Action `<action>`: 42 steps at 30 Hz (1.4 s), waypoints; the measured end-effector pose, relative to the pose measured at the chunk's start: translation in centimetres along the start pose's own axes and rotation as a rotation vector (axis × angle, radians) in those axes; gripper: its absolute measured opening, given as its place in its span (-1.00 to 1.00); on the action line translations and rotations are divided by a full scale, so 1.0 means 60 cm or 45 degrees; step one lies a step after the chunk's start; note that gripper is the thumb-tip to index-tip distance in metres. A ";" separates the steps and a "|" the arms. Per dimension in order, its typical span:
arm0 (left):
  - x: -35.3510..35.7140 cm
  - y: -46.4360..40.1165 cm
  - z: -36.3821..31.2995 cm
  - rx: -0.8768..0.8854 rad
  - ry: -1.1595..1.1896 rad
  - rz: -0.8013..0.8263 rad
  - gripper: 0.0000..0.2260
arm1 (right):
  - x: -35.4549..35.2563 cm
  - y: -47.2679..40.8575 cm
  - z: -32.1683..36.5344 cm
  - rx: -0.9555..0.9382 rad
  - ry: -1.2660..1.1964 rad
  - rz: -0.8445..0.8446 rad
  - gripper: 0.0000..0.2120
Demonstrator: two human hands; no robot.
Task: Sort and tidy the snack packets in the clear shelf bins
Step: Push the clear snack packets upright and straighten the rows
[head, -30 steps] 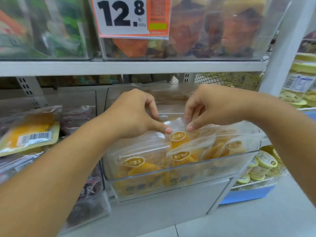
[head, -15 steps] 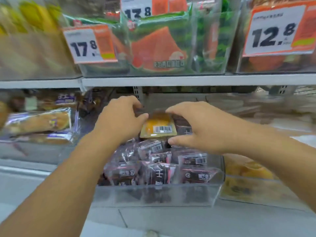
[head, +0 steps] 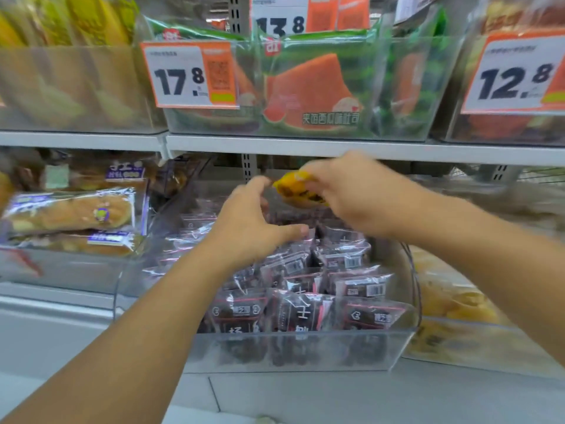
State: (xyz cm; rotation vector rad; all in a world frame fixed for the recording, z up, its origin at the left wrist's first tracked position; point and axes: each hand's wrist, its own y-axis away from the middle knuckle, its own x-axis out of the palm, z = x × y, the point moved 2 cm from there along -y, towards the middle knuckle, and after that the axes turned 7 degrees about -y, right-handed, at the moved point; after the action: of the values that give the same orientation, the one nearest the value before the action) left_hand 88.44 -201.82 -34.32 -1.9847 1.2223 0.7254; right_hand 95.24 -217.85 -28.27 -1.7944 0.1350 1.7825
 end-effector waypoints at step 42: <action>0.284 0.001 -0.428 0.771 -0.487 0.560 -0.51 | -0.173 0.455 -0.375 0.684 -0.604 -0.178 -0.91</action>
State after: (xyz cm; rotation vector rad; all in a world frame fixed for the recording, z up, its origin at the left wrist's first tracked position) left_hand 97.86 -231.01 -31.49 -1.0446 1.4364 0.7794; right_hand 101.13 -254.21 -29.54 -0.9619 0.2597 1.8021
